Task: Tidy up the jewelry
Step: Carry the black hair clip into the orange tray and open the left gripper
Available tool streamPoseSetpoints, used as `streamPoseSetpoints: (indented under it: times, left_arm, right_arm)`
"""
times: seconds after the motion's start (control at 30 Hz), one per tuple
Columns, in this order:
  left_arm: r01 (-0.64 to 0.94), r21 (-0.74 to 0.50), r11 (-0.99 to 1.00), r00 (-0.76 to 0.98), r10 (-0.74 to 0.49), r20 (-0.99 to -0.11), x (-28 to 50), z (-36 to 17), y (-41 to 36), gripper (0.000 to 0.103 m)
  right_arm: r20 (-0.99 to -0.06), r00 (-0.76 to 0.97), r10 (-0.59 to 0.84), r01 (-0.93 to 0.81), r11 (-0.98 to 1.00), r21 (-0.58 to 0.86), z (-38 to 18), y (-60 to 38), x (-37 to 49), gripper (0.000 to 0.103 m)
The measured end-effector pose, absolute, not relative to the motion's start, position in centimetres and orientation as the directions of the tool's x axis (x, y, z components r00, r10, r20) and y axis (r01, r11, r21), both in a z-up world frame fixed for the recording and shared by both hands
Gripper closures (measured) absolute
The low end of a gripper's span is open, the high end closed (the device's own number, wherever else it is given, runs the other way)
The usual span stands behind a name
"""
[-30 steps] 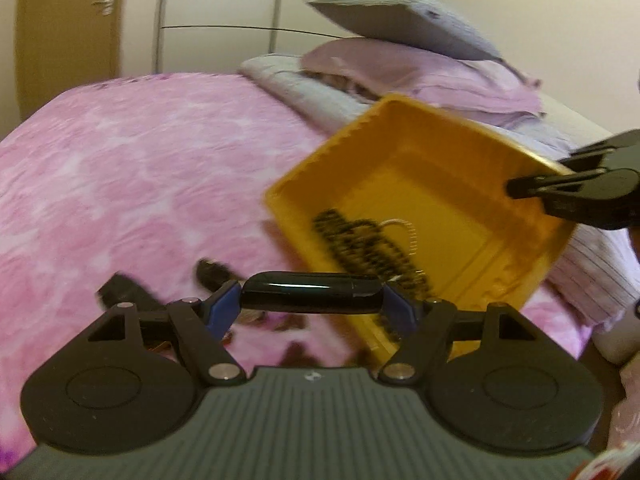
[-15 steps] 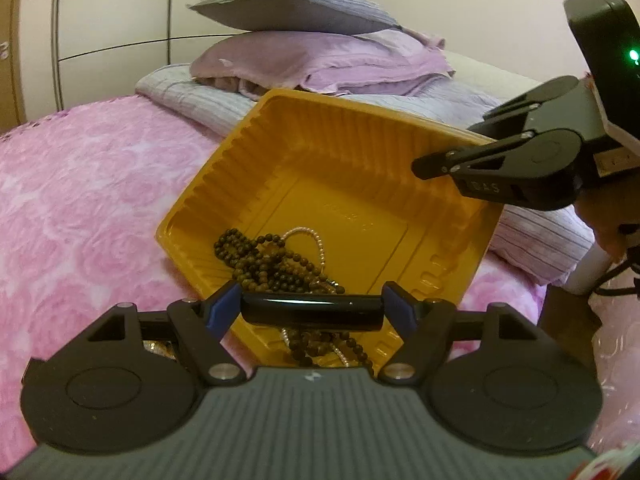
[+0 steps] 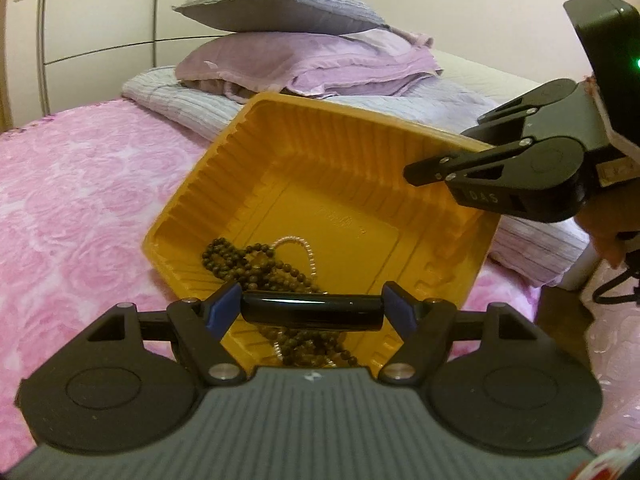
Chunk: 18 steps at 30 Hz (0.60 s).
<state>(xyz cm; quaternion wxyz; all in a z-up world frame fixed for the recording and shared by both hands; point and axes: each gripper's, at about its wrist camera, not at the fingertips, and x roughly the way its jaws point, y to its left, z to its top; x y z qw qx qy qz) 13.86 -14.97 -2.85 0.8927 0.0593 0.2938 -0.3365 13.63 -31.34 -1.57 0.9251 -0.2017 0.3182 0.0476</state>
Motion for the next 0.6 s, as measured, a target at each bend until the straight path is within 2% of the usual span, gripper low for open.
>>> streamPoseSetpoints:
  times: [0.07,0.37,0.6]
  left_arm:
    - [0.652,-0.102,0.751,0.59,-0.587,-0.554,14.1,-2.8,-14.9,0.022]
    - [0.62,-0.078,0.781,0.634,-0.558,-0.535,13.6,-2.3,-13.4,0.022]
    - [0.53,-0.082,0.844,0.683,-0.482,-0.549,12.2,-2.8,-9.8,0.022]
  right_arm:
    - [-0.607,0.793,-0.04,-0.216,0.914,-0.343,-1.6,-31.3,13.6,0.099]
    - [-0.605,0.795,-0.04,-0.217,0.913,-0.346,-1.5,-31.2,13.6,0.099]
    - [-0.605,0.795,-0.04,-0.217,0.913,-0.345,-1.5,-31.2,13.6,0.099]
